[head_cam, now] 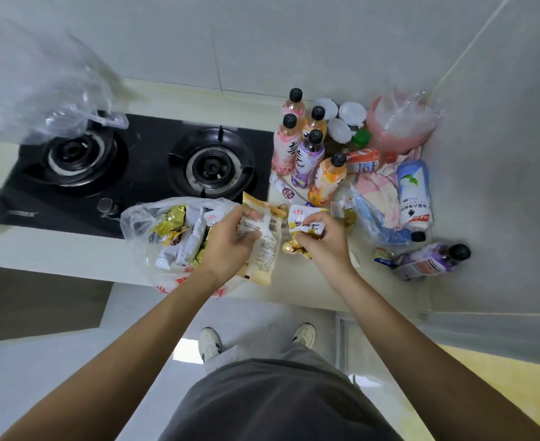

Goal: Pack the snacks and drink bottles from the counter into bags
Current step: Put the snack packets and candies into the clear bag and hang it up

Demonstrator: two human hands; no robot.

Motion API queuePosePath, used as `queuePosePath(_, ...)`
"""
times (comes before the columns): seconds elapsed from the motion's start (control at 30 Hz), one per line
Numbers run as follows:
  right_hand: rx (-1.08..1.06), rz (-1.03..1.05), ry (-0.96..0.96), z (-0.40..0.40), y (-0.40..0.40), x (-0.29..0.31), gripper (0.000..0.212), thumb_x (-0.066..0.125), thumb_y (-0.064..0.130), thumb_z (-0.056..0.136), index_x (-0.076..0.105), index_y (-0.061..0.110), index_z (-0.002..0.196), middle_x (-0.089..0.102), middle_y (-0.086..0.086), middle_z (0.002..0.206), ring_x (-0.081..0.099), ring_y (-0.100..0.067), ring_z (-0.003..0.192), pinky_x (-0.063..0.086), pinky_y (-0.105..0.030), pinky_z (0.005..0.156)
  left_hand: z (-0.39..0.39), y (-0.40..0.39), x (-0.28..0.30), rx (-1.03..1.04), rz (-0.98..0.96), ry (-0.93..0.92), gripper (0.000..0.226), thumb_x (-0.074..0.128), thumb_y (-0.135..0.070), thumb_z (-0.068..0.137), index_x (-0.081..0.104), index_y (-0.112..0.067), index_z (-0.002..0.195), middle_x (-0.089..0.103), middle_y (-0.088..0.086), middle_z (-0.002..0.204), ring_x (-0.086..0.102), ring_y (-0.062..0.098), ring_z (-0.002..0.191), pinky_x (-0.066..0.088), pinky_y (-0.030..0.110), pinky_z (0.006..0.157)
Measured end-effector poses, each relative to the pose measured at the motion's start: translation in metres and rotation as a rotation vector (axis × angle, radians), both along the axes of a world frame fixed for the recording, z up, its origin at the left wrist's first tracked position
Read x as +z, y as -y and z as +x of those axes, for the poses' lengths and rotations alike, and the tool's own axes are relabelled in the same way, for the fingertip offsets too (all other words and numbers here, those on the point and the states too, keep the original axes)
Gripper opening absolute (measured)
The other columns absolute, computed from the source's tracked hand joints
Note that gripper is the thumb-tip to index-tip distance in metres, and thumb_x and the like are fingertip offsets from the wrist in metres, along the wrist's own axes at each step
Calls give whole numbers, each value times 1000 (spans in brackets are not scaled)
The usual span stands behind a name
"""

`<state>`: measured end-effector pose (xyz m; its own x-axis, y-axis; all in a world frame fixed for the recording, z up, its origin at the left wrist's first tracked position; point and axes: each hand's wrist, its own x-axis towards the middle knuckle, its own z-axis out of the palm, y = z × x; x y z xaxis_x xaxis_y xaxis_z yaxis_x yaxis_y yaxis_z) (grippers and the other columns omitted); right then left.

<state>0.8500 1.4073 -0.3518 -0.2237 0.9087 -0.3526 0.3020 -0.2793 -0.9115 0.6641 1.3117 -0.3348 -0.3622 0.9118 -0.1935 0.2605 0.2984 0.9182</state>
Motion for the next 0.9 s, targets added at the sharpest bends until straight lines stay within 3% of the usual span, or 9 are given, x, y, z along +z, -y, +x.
queuePosePath(0.07, 47, 26, -34, -31, 7, 14, 23, 77, 0, 81, 67, 16, 94, 69, 1, 105, 72, -7, 86, 54, -23, 64, -22, 18, 9, 59, 15, 24, 27, 65, -4, 97, 61, -28, 109, 70, -6, 106, 69, 13, 94, 60, 36, 75)
queuePosePath(0.17, 127, 104, -38, -79, 21, 28, 26, 79, 6, 78, 68, 27, 89, 69, 8, 99, 72, -14, 85, 60, -34, 70, -59, 47, 19, 148, 51, 36, 25, 66, -3, 97, 62, -23, 111, 69, -7, 111, 68, 3, 97, 57, 21, 74)
queuePosePath(0.27, 213, 131, -67, -122, 40, 33, 27, 78, 5, 80, 68, 27, 92, 70, 10, 102, 69, -10, 79, 57, -32, 73, -94, 78, 18, 227, 45, 48, 24, 65, -5, 98, 62, -25, 111, 70, -4, 117, 70, 7, 100, 61, 25, 76)
queuePosePath(0.37, 299, 102, -39, -158, 62, 23, 25, 77, 8, 81, 68, 28, 95, 67, 12, 112, 65, -2, 92, 49, -19, 73, -123, 104, 5, 304, 1, 57, 21, 66, -6, 98, 62, -22, 110, 71, 1, 117, 72, 14, 100, 64, 37, 77)
queuePosePath(0.5, 298, -12, 102, -188, 83, -16, 25, 73, 10, 82, 68, 29, 97, 61, 15, 114, 64, -15, 105, 53, -29, 84, -149, 120, -21, 382, -89, 126, 18, 65, -6, 98, 62, -20, 108, 71, 3, 117, 72, 21, 99, 65, 42, 76)
queuePosePath(0.6, 260, -89, 200, -193, 85, -39, 26, 69, 2, 85, 67, 21, 103, 64, 6, 110, 66, -16, 93, 47, -21, 66, -157, 111, -39, 393, -128, 186, 19, 64, -5, 98, 62, -23, 105, 68, 4, 119, 71, 25, 99, 64, 39, 72)
queuePosePath(0.7, 220, -71, 298, -196, 79, -51, 35, 64, -3, 82, 66, 23, 106, 69, -4, 109, 66, -22, 80, 43, -26, 60, -160, 88, -57, 341, -147, 221, 21, 65, -3, 96, 63, -23, 102, 66, 4, 121, 69, 26, 104, 64, 46, 80)
queuePosePath(0.83, 217, -8, 387, -205, 65, -61, 46, 62, -4, 80, 67, 23, 116, 64, -5, 121, 67, -21, 95, 53, -28, 70, -159, 57, -78, 262, -139, 231, 23, 67, -1, 94, 62, -20, 104, 67, 1, 116, 68, 25, 101, 62, 43, 80)
queuePosePath(0.9, 261, 15, 434, -207, 62, -65, 53, 61, 0, 80, 64, 23, 128, 58, -6, 131, 65, -29, 109, 58, -36, 84, -159, 46, -83, 228, -154, 102, 25, 67, -3, 92, 59, -23, 105, 65, -3, 110, 65, 20, 89, 56, 36, 74)
